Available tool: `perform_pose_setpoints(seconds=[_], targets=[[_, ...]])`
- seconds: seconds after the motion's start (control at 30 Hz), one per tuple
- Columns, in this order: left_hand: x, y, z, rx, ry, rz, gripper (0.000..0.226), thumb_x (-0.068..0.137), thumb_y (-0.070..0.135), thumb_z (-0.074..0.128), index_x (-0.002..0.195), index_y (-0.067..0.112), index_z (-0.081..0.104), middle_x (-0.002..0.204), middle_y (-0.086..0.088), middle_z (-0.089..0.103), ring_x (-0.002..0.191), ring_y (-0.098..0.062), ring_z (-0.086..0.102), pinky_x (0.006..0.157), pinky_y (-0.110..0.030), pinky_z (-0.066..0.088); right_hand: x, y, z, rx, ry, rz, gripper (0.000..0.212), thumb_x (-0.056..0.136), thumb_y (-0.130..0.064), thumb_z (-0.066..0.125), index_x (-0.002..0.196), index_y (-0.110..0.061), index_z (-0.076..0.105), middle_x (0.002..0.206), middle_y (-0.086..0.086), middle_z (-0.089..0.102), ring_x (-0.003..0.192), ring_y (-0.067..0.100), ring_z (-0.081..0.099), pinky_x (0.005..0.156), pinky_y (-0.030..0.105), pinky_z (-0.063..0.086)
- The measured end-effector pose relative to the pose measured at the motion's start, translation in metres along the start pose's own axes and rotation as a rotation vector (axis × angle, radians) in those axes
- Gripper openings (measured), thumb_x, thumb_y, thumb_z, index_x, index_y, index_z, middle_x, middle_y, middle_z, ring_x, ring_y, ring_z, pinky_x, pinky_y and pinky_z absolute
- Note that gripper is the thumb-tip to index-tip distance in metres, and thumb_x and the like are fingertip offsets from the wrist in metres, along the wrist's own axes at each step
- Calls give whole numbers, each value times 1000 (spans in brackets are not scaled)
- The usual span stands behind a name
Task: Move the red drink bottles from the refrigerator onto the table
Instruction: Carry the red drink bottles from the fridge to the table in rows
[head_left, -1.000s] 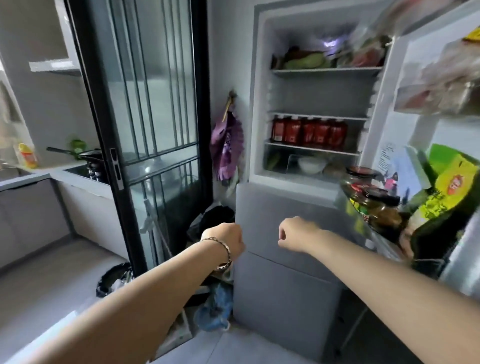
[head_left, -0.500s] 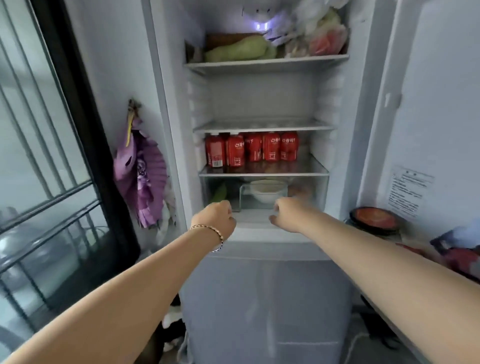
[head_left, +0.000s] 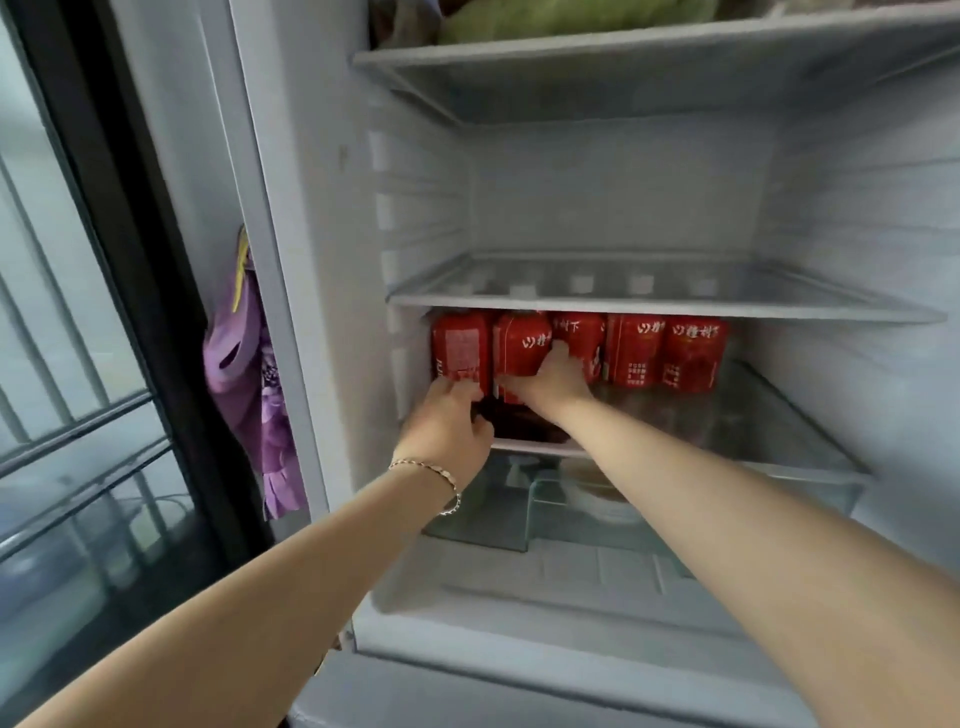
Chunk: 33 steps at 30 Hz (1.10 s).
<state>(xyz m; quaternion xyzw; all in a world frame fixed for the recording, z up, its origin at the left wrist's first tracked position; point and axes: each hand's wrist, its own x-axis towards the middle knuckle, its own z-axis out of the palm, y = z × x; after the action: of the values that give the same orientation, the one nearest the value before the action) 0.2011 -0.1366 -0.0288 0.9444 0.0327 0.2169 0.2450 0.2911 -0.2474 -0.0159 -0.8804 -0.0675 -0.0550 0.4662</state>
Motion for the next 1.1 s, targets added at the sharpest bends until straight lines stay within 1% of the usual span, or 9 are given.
perform_pose_setpoints(seconds=[0.27, 0.37, 0.47, 0.6, 0.7, 0.77, 0.8, 0.93, 1.1], targets=[[30, -13, 11, -139, 70, -29, 36, 88, 19, 55, 123, 17, 50, 123, -1, 47, 107, -19, 51, 92, -31, 46, 28, 6, 16, 152, 93, -45, 89, 65, -29, 85, 135, -13, 33, 131, 6, 53, 120, 23, 53, 96, 33, 43], [33, -7, 6, -274, 143, 10, 43, 89, 32, 54, 130, 22, 43, 128, 1, 44, 114, -16, 49, 92, -25, 41, -3, 2, 12, 137, 49, -114, 88, 65, -34, 84, 135, -15, 34, 125, 0, 57, 114, 18, 57, 88, 25, 45], [33, 3, -5, -235, 180, 111, 53, 86, 48, 51, 132, 25, 41, 130, 3, 45, 119, -16, 46, 99, -31, 43, -37, -1, 19, 155, 48, -196, 82, 67, -38, 81, 133, -22, 35, 120, -6, 60, 110, 13, 59, 85, 21, 43], [34, 9, -26, -247, 269, 84, 37, 81, 51, 58, 106, 23, 57, 108, 3, 58, 105, -20, 55, 89, -38, 49, -63, -6, 38, 240, 30, -279, 88, 57, -33, 87, 129, -26, 37, 116, -10, 60, 103, 8, 61, 88, 27, 52], [33, 6, -40, -268, 201, 41, 28, 83, 46, 59, 90, 19, 58, 87, 2, 64, 82, -19, 63, 70, -32, 52, -60, -9, 21, 230, -210, -270, 77, 63, -21, 87, 120, -32, 37, 106, -19, 56, 94, -4, 58, 81, 14, 50], [28, 5, -48, -173, 172, 73, 29, 84, 46, 59, 86, 17, 56, 78, 4, 63, 70, -16, 61, 59, -28, 50, -52, -11, -2, 253, -528, -240, 68, 73, -5, 77, 124, -31, 40, 110, -16, 58, 102, 0, 58, 90, 19, 48], [25, 5, -51, -106, 170, 103, 30, 84, 46, 58, 84, 16, 53, 76, 4, 62, 67, -14, 59, 54, -26, 47, -45, -11, -10, 266, -561, -242, 66, 77, 3, 69, 130, -26, 43, 117, -11, 58, 112, 8, 58, 97, 26, 46], [18, 6, -58, 63, 176, 187, 30, 86, 44, 56, 86, 15, 51, 84, 1, 57, 73, -20, 56, 61, -27, 40, -5, -16, 1, 190, -162, -214, 69, 84, -6, 66, 144, -13, 32, 142, 3, 45, 133, 19, 41, 101, 25, 34], [15, -3, -66, 84, 152, 218, 29, 88, 43, 54, 85, 15, 45, 83, 4, 52, 76, -22, 56, 64, -27, 40, 40, -26, 47, 310, -121, -108, 90, 75, -20, 77, 146, -9, 22, 144, 11, 41, 132, 26, 42, 101, 30, 36]])
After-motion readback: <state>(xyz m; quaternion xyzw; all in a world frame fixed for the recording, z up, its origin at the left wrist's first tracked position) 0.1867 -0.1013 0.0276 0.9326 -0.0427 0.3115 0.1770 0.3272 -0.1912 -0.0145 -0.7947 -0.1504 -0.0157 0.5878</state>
